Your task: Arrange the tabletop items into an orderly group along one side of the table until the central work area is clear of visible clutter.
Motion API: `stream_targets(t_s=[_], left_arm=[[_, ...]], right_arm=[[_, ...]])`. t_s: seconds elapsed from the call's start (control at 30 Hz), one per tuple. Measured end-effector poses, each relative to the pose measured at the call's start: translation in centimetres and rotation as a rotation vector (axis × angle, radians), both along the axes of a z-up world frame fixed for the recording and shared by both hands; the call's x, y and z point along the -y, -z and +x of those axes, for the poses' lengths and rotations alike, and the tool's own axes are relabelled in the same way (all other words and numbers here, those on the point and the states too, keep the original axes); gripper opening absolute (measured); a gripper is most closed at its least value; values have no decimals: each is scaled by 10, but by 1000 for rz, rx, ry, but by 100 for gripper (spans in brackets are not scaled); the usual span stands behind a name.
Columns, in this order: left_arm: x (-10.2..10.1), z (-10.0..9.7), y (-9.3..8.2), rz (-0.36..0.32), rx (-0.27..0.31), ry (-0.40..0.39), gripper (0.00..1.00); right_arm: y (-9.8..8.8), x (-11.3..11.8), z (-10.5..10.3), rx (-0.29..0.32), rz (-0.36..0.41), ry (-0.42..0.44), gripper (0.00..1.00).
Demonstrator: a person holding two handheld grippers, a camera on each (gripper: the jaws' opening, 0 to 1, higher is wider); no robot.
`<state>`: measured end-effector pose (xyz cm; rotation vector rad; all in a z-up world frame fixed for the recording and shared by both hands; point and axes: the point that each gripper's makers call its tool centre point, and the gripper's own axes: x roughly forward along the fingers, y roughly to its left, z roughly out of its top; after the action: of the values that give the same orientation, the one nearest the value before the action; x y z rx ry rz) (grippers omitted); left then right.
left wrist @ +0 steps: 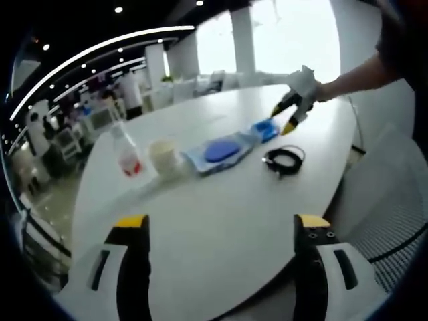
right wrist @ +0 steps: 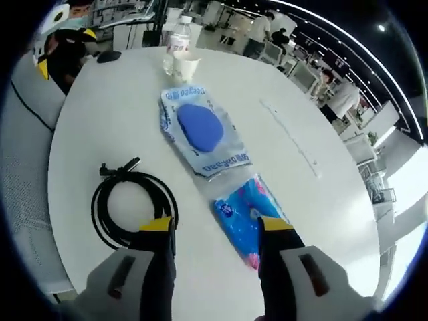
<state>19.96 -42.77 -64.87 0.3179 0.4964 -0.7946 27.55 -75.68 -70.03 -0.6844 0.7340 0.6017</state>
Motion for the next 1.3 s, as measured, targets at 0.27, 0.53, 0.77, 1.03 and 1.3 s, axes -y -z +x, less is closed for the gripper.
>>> stream_targets(t_s=[0.27,0.53,0.77,1.03,1.3], left_arm=[[0,0,-1,-2,11,6,88],[2,-1,-3,-2,18,14,89],[1,0,-4,-9,26,4,91],[1,-1,-3,-5,23,8,91],[0,-1,-2,-3,17,5,90]], right_arm=[[1,-20,-17,9,65,15,52],[17,-38,-42,-18,105,31,53],[22,-56,-52,7,198,66,51],[31,-70,-59,-11,262,82,50],[46,-81,-64,-27,340,118,43]])
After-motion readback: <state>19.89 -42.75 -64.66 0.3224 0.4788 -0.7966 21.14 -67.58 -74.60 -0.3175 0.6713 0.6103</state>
